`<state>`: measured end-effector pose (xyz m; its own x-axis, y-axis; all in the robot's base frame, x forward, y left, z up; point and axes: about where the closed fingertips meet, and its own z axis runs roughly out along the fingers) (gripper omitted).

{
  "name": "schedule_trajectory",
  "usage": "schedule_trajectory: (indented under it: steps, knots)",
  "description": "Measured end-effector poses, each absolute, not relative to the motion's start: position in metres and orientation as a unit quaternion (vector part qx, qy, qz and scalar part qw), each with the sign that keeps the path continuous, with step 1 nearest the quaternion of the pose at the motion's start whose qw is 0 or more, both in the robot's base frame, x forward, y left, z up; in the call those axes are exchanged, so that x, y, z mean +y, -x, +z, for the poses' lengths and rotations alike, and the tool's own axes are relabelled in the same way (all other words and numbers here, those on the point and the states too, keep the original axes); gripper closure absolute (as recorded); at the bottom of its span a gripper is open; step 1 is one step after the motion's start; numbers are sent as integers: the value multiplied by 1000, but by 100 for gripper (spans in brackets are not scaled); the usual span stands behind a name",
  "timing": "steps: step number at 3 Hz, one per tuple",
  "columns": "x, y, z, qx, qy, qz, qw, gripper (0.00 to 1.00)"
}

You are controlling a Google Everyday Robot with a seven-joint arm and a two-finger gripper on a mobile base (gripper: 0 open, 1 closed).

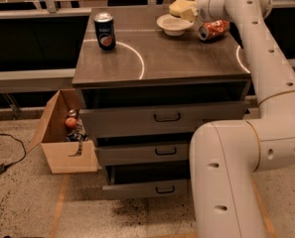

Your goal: Place sponge into paper bowl

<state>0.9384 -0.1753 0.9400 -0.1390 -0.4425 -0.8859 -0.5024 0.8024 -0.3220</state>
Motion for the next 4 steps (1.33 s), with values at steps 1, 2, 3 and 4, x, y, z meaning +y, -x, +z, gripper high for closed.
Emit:
schedule_trajectory:
  steps: [1,2,3,4]
  knots:
    - [-179,-929,953,751,324,24,575,5]
    - [-174,-924,953,747,337,29,573,0]
    - [-169,-919,948,744,353,39,566,0]
    - [-167,-905,958,731,376,49,567,0]
